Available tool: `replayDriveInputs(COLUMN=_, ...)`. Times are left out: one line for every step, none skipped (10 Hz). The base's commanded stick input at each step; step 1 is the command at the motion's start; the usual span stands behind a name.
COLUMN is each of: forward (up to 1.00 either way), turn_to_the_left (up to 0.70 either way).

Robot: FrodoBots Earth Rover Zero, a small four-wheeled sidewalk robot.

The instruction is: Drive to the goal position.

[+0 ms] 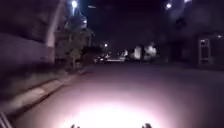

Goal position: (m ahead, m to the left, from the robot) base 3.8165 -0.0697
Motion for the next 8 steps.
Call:
replayDriveInputs(forward=0.5, turn_to_the_left=0.0)
replayDriveInputs(forward=0.5, turn_to_the_left=0.0)
replayDriveInputs(forward=0.5, turn_to_the_left=0.0)
replayDriveInputs(forward=0.5, turn_to_the_left=0.0)
replayDriveInputs(forward=0.5, turn_to_the_left=0.0)
replayDriveInputs(forward=0.5, turn_to_the_left=0.0)
replayDriveInputs(forward=0.5, turn_to_the_left=0.0)
replayDriveInputs(forward=0.5, turn_to_the_left=0.0)
